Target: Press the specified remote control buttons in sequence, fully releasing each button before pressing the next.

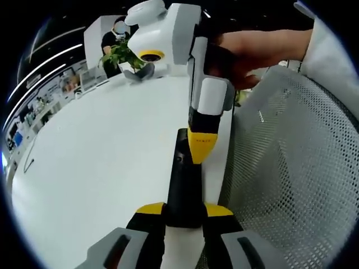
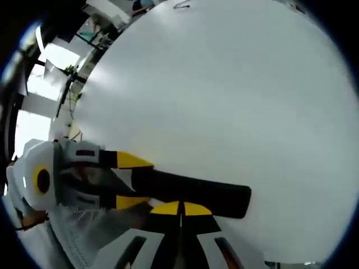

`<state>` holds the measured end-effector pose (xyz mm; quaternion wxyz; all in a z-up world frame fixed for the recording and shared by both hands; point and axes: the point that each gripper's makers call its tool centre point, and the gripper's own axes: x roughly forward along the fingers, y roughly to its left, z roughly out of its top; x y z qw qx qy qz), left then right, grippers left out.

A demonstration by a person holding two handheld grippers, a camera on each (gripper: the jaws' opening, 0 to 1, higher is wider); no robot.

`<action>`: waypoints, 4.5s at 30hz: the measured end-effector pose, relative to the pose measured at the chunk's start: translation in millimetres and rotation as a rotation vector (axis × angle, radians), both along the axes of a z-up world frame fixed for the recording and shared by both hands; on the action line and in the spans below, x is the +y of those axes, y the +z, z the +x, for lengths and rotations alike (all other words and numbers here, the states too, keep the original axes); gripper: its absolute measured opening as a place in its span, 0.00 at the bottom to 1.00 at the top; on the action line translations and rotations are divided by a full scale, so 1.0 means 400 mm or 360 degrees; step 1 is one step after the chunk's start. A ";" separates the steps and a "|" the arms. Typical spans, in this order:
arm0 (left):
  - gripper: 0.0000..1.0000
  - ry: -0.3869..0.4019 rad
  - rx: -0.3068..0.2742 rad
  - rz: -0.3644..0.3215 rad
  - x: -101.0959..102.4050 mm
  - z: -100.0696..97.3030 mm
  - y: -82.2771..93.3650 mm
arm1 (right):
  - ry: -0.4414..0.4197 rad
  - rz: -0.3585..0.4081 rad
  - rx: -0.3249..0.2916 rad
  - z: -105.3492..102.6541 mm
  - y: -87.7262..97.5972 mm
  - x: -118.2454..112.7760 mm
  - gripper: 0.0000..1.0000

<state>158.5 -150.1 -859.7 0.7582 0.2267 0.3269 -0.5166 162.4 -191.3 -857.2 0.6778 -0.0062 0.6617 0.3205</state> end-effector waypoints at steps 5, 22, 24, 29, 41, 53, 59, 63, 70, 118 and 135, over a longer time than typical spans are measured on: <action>0.24 0.0003 0.0002 -0.0002 0.000 0.001 0.000 | -0.0009 -0.0008 0.0000 0.001 -0.001 -0.003 0.00; 0.24 0.0003 0.0001 -0.0009 0.000 0.001 0.000 | -0.0112 0.0091 0.0093 0.003 0.008 -0.004 0.00; 0.24 0.0005 0.0003 -0.0010 -0.001 0.001 0.000 | -0.0125 0.0099 0.0086 0.005 0.008 -0.004 0.00; 0.24 0.0006 0.0005 -0.0013 -0.001 0.001 -0.001 | -0.0213 0.0228 0.0066 0.023 0.031 0.013 0.00; 0.24 0.0008 0.0007 -0.0019 -0.001 0.001 0.000 | -0.0163 0.0271 0.0039 0.023 0.030 0.037 0.00; 0.24 0.0010 0.0007 -0.0022 -0.001 0.001 0.001 | -0.0195 0.0290 0.0061 0.027 0.017 0.035 0.00; 0.24 0.0011 0.0008 -0.0022 -0.001 0.001 0.000 | -0.0182 0.0295 0.0061 0.024 0.015 0.038 0.00; 0.24 0.0012 0.0007 -0.0020 -0.001 0.001 0.000 | -0.0143 0.0278 0.0017 0.022 0.014 0.042 0.00; 0.24 0.0016 0.0007 -0.0019 0.000 0.002 -0.001 | -0.0111 0.0247 -0.0022 0.027 0.010 0.041 0.00; 0.24 0.0035 0.0008 -0.0033 -0.005 0.004 0.001 | -0.0102 0.0293 -0.0058 0.021 0.014 0.060 0.00; 0.24 0.0080 0.0024 0.0013 -0.005 0.010 -0.001 | 0.0011 0.0263 -0.0180 0.023 0.014 0.067 0.00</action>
